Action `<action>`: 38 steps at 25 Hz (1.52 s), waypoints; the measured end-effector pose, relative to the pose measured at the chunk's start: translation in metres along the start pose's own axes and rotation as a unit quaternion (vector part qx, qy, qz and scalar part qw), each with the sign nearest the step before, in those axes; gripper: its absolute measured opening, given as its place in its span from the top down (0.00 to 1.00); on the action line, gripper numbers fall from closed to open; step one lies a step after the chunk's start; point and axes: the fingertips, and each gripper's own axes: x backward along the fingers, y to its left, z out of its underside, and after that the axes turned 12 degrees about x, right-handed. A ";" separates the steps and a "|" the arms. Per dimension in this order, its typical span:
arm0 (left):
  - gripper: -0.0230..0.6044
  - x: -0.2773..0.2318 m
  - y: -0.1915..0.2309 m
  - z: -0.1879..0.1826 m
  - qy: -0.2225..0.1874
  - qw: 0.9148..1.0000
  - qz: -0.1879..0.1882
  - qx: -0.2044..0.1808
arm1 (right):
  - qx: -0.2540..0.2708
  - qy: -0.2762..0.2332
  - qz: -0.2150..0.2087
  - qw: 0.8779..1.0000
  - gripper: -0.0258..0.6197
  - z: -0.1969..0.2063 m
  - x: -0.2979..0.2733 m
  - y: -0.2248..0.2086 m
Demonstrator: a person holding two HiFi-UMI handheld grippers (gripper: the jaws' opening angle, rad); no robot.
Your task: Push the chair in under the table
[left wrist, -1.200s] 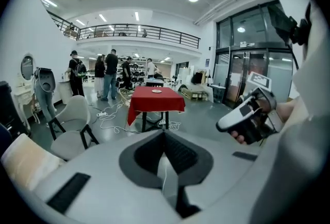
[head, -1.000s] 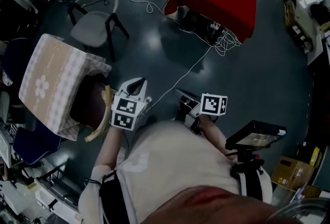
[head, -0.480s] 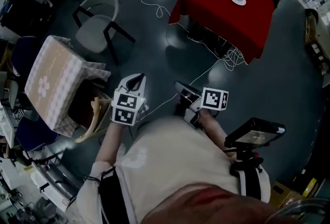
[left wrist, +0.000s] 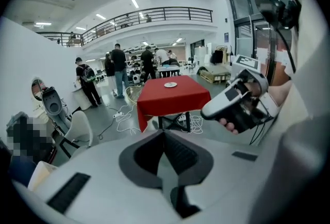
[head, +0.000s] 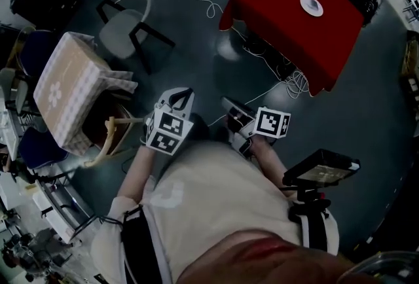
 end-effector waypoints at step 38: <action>0.95 -0.054 0.381 -0.064 -0.090 0.967 -0.085 0.225 | 0.082 0.174 -0.003 0.981 0.94 -0.154 -0.343 0.000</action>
